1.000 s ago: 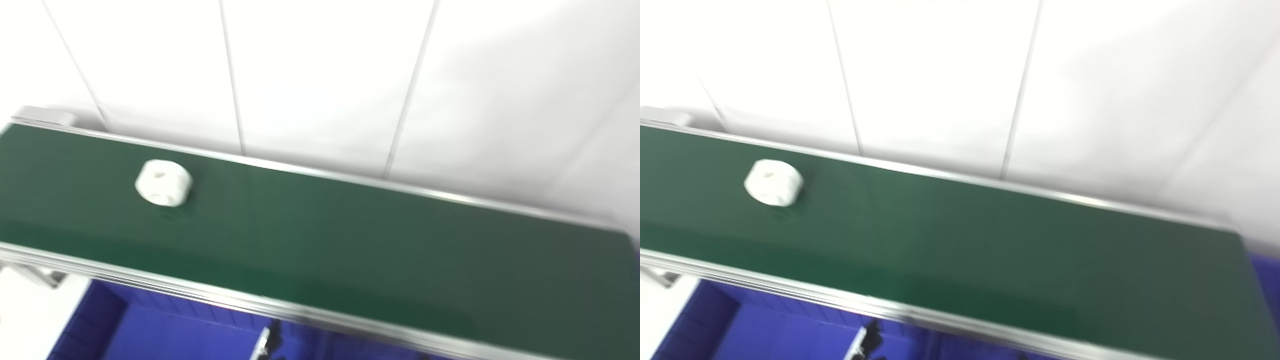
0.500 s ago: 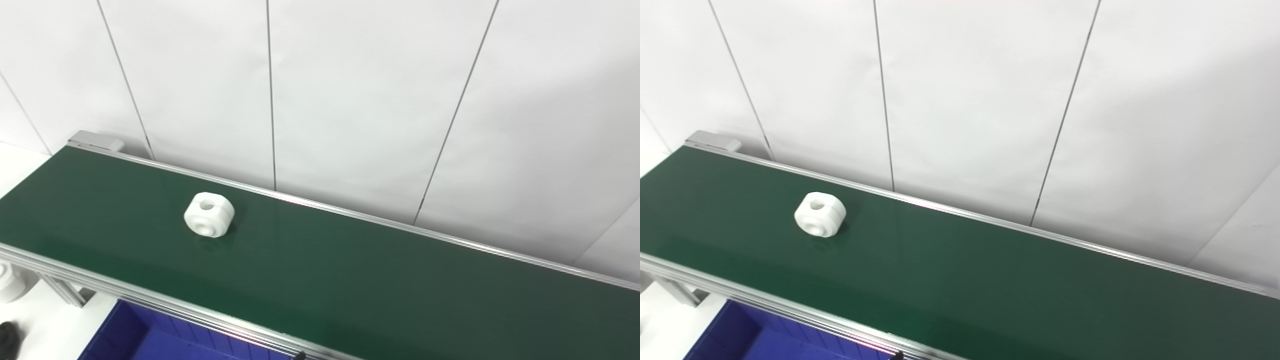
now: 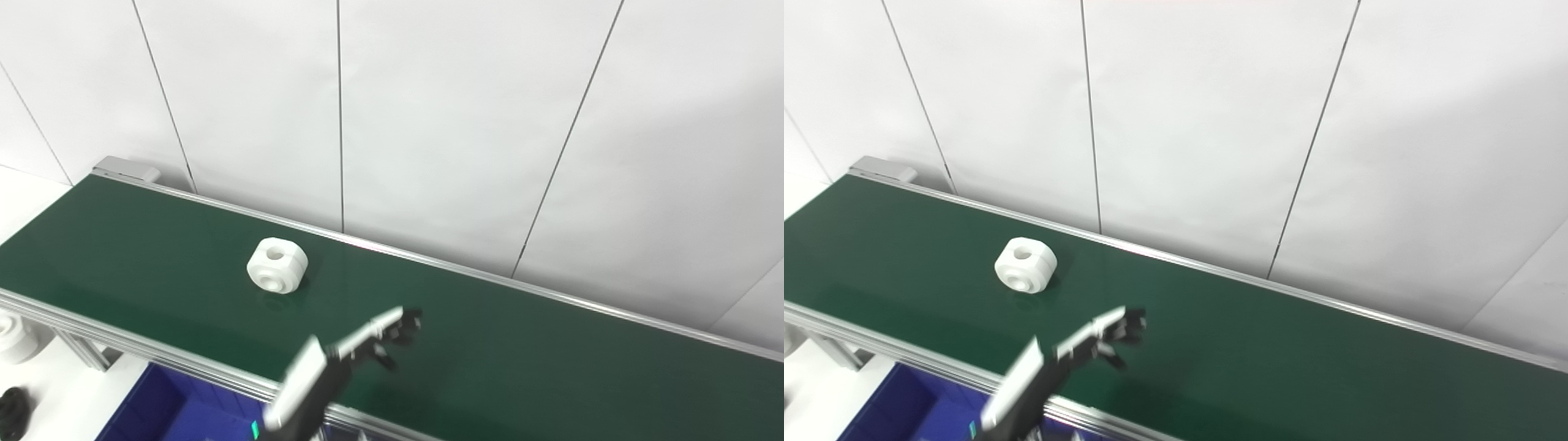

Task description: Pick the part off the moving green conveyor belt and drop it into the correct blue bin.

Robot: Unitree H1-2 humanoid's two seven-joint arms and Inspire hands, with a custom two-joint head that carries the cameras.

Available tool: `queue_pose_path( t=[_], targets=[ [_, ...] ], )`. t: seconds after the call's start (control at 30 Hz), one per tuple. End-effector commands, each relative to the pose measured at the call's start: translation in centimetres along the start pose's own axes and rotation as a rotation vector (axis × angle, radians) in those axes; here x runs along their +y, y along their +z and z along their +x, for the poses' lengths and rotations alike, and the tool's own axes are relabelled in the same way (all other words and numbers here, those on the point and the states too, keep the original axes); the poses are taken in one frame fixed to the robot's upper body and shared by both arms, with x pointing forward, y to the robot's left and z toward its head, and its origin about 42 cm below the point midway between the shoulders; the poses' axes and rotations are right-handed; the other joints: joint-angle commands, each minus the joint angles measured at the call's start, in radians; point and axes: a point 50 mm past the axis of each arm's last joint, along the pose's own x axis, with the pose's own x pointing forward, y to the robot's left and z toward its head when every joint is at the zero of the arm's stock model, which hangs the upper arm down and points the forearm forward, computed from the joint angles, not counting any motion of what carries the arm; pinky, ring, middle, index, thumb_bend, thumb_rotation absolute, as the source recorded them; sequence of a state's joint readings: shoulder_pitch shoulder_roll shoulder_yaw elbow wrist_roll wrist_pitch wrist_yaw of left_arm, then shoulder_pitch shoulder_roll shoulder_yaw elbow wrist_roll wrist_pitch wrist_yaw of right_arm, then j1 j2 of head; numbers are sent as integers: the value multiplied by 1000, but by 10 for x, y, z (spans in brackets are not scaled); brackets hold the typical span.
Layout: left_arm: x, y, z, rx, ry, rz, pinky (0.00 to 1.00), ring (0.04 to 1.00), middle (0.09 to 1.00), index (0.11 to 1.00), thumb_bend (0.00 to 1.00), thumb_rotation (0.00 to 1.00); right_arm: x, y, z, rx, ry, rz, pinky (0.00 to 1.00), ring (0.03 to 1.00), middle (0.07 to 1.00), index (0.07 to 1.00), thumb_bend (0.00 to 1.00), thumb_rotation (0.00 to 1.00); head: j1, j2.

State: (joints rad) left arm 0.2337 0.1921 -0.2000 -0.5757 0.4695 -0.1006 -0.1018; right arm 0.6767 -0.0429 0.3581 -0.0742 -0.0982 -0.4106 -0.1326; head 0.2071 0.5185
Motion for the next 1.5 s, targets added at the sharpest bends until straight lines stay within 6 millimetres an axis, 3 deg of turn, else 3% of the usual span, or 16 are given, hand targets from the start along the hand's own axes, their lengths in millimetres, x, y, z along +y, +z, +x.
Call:
queue_pose_path(
  t=[0.0, 0.07, 0.27, 0.5, 0.73, 1.17, 1.37, 1.47],
  targets=[
    [17, 1, 21, -31, -20, 101, 497, 735, 835, 820, 1000, 346, 4, 11, -1, -74, 2, 24, 997, 1000, 1000, 1000, 845, 1000, -2, 2],
    [31, -6, 40, -23, -61, 198, 523, 744, 847, 819, 1000, 306, 5, 10, 0, -75, 4, 31, 999, 1000, 1000, 1000, 845, 1000, -6, 3],
    [45, -27, 77, 7, -153, 446, 809, 857, 901, 870, 1000, 178, 8, 12, -1, -74, 10, 32, 1000, 1000, 1000, 1000, 860, 1000, -16, 8],
    [60, -80, 118, 66, -293, 722, 852, 872, 887, 907, 1000, 174, 10, 12, -1, -74, 9, 38, 997, 1000, 1000, 1000, 862, 991, -21, 9],
    [68, -118, 144, 143, -352, 856, 881, 872, 881, 907, 1000, 190, 11, 13, -2, -72, 13, 35, 990, 1000, 1000, 1000, 846, 987, -24, 13],
    [76, -151, 162, 293, -485, 997, 999, 950, 938, 944, 1000, 260, 13, 13, -4, -68, 24, 42, 994, 1000, 1000, 1000, 816, 973, -30, 19],
    [80, -156, 167, 316, -554, 1048, 1000, 952, 935, 897, 1000, 261, 13, 14, -5, -66, 31, 48, 995, 1000, 1000, 1000, 816, 968, -31, 25],
    [83, -155, 170, 328, -580, 1068, 986, 936, 918, 856, 1000, 201, 13, 14, -6, -61, 30, 50, 992, 1000, 1000, 1000, 827, 962, -31, 26]
  ],
)
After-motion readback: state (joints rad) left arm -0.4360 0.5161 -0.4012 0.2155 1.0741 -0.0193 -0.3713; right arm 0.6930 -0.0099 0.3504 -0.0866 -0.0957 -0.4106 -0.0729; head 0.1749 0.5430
